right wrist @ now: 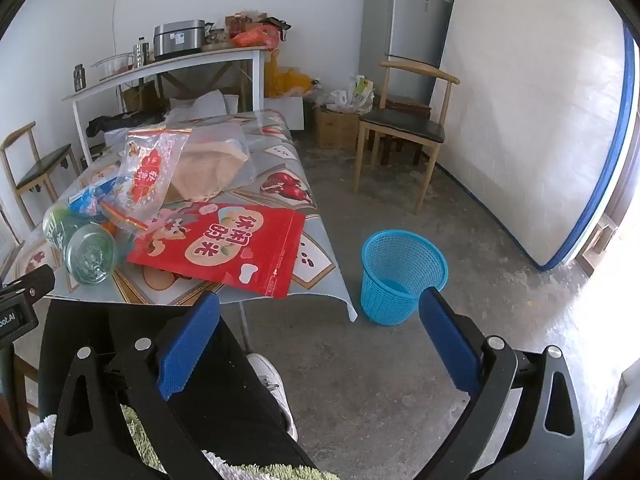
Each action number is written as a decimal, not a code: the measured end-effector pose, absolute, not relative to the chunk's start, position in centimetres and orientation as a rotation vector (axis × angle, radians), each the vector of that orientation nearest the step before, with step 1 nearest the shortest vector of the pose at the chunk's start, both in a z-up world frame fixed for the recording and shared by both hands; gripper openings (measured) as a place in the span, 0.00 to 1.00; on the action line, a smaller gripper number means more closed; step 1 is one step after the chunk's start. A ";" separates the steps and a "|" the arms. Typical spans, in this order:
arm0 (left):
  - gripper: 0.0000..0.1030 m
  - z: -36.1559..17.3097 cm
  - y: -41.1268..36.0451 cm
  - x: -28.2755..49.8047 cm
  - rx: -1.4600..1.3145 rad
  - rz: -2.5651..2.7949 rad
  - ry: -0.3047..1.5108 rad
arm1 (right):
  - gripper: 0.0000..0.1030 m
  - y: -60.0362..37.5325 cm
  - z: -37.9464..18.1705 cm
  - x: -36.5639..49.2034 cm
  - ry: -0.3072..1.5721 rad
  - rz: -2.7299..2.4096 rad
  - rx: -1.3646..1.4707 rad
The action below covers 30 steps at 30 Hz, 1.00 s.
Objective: Collect trash
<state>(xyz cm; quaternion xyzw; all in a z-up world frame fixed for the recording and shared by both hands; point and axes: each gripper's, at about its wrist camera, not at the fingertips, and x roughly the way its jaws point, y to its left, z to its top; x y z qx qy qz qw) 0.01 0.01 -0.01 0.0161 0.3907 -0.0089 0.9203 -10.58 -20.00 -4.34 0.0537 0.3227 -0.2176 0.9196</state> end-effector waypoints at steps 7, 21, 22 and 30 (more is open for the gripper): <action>0.91 0.0 0.0 0.0 0.033 -0.017 0.805 | 0.94 -20.0 -4.4 -10.6 0.666 -0.447 0.109; 0.91 0.0 0.0 0.0 0.035 -0.015 0.807 | 0.94 -19.9 -4.3 -10.4 0.676 -0.439 0.108; 0.91 0.0 0.0 0.0 0.034 -0.015 0.808 | 0.94 -19.9 -4.3 -10.4 0.675 -0.440 0.108; 0.91 0.0 0.0 0.0 0.033 -0.017 0.809 | 0.94 -19.9 -4.4 -10.4 0.677 -0.436 0.111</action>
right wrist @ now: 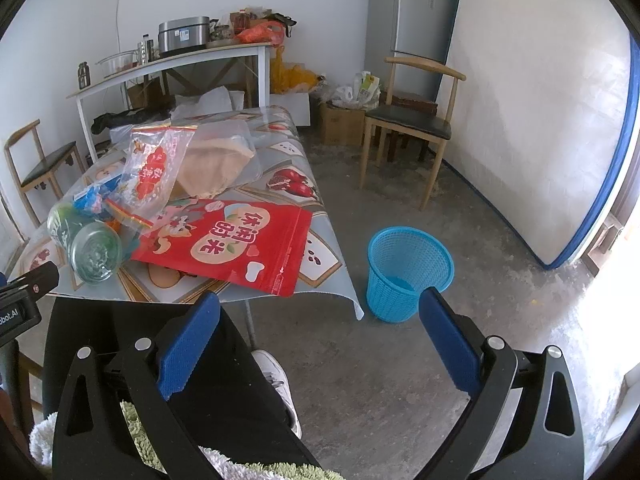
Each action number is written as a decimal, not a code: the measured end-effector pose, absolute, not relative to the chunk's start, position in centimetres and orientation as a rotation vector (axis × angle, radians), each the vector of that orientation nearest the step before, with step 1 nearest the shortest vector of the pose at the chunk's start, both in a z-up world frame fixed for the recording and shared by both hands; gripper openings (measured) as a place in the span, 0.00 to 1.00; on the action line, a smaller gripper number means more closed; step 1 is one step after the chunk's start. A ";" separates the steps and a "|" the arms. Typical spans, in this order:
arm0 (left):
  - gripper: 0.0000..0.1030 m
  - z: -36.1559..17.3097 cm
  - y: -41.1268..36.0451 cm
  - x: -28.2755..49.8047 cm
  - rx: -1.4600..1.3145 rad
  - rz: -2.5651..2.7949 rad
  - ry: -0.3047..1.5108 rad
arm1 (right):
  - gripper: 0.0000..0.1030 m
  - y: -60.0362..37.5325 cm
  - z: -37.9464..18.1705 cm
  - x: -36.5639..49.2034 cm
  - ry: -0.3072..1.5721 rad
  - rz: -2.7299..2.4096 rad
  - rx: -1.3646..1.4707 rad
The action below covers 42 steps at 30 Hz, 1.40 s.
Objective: Collect trash
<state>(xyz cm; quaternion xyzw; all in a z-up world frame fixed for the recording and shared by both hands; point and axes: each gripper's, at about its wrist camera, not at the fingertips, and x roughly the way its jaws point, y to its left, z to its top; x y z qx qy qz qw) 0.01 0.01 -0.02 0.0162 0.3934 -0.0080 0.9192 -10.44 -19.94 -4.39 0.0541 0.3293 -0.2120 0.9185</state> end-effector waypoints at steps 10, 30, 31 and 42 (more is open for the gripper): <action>0.91 0.0 0.0 0.0 0.031 -0.017 0.808 | 0.94 -19.8 -4.6 -10.3 0.680 -0.434 0.113; 0.91 -0.2 -0.1 0.2 0.028 -0.021 0.813 | 0.94 -20.0 -4.5 -10.4 0.681 -0.433 0.116; 0.91 -0.2 -0.1 0.2 0.028 -0.021 0.812 | 0.94 -20.0 -4.5 -10.4 0.681 -0.433 0.116; 0.91 -0.2 0.0 0.2 0.024 -0.022 0.814 | 0.94 -20.0 -4.5 -10.4 0.682 -0.432 0.116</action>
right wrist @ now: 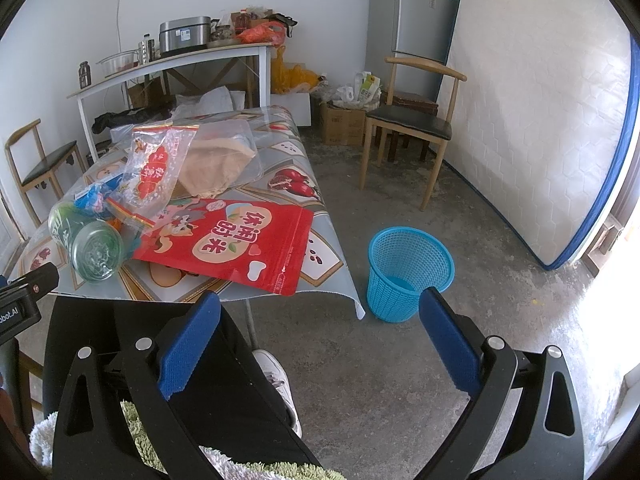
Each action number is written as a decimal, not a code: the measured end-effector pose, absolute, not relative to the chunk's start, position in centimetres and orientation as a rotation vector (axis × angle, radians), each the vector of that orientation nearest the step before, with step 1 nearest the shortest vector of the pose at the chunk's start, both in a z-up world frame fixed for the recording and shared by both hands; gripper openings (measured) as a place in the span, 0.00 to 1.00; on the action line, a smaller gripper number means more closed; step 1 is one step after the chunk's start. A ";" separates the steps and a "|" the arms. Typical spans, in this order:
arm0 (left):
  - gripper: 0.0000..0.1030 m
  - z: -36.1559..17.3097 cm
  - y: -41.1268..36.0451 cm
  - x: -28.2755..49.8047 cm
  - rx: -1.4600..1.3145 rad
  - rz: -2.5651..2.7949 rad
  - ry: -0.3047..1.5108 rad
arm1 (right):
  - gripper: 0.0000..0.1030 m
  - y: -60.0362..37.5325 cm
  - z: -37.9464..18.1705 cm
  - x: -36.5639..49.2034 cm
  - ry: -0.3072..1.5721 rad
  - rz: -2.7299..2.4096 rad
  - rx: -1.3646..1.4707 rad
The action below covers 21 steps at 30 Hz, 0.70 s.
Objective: Collect trash
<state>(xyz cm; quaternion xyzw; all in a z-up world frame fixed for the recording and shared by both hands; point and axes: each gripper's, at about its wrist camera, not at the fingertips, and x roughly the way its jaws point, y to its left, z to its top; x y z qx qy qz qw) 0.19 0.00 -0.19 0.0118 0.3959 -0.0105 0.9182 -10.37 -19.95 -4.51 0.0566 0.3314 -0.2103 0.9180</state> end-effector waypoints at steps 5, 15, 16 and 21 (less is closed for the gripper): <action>0.91 -0.2 0.0 0.2 0.023 -0.022 0.814 | 0.94 -20.0 -4.5 -10.4 0.682 -0.432 0.117; 0.91 -0.4 0.9 0.1 0.021 -0.022 0.813 | 0.94 -19.3 -4.7 -9.8 0.676 -0.428 0.110; 0.91 -0.3 0.9 0.1 0.021 -0.022 0.813 | 0.94 -19.2 -4.7 -9.8 0.675 -0.427 0.109; 0.91 -0.4 1.0 0.2 0.018 -0.023 0.814 | 0.94 -19.2 -4.5 -9.7 0.675 -0.422 0.104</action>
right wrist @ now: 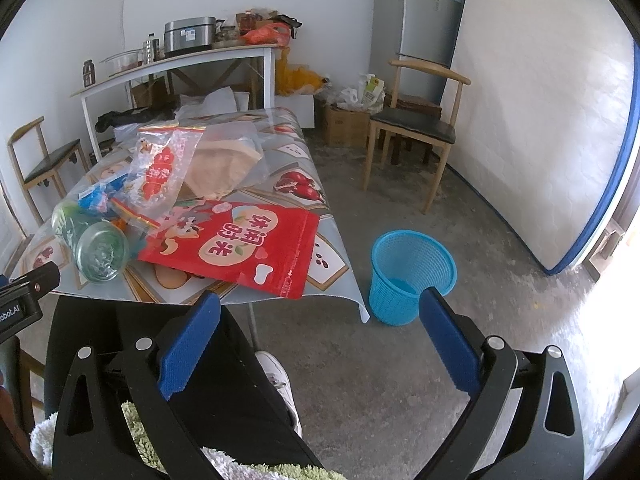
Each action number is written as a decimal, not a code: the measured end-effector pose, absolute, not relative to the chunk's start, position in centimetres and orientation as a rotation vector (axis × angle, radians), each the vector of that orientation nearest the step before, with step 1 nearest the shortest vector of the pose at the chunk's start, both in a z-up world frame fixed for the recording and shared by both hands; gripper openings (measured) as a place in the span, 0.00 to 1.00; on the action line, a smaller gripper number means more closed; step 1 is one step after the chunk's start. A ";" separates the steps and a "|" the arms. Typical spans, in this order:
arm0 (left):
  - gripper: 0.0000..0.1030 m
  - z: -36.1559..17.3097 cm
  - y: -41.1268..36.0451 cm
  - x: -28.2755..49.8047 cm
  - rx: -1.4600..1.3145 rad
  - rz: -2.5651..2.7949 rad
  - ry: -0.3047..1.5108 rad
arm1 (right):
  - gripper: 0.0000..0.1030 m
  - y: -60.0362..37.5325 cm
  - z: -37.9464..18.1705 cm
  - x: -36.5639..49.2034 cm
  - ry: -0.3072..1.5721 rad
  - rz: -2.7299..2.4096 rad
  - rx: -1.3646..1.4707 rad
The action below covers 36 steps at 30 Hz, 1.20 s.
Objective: Collect trash
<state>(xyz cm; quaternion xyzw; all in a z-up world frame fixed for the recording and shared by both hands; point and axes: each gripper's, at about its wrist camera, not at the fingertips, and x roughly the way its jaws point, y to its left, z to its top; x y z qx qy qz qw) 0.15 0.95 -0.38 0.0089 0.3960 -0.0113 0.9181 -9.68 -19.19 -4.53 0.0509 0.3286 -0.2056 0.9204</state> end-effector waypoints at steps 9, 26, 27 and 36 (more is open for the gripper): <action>0.91 -0.4 1.6 0.1 0.010 -0.033 0.817 | 0.94 -18.7 -4.0 -9.8 0.668 -0.436 0.091; 0.91 -2.4 6.5 2.7 -0.122 0.028 0.792 | 0.94 -16.9 -1.9 -5.2 0.597 -0.377 -0.009; 0.91 -2.5 6.9 2.8 -0.134 0.033 0.790 | 0.94 -16.6 -1.8 -4.7 0.594 -0.363 -0.021; 0.91 -3.5 10.3 4.2 -0.238 0.009 0.756 | 0.94 -16.4 -1.1 -0.4 0.608 -0.184 0.056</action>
